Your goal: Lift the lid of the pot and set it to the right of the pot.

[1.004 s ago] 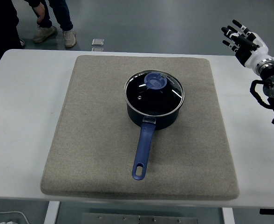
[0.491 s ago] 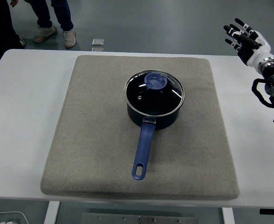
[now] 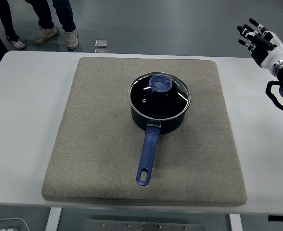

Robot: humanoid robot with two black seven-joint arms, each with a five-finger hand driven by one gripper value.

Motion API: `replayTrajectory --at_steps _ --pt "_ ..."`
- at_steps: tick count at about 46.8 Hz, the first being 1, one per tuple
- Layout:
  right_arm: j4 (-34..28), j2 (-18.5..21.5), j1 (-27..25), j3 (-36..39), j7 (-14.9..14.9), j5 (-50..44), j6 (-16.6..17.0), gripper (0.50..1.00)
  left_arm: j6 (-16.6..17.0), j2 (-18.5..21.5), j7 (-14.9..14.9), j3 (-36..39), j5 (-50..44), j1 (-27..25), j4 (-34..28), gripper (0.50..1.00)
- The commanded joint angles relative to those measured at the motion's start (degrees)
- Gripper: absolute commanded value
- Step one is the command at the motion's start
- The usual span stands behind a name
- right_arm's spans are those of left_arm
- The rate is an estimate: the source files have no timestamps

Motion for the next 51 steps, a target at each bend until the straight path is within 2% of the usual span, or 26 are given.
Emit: replayTrajectory --at_steps 1,31,45,51 --pt "0.0 0.0 0.1 0.0 0.0 0.0 -0.1 0.901 0.0 0.0 0.0 0.0 0.0 0.0 0.0 1.000" --pt "0.2 -0.3 1.4 -1.0 0.0 -2.2 1.1 0.903 0.0 0.0 0.1 0.0 0.0 0.0 0.0 1.000" --pt "0.2 -3.9 5.2 -4.0 0.0 -7.3 10.4 0.903 0.0 0.0 0.0 0.0 0.0 0.0 0.0 1.000" --pt "0.3 -4.1 7.0 -4.9 -0.1 -8.8 11.5 0.901 0.0 0.0 0.0 0.0 0.0 0.0 0.0 1.000"
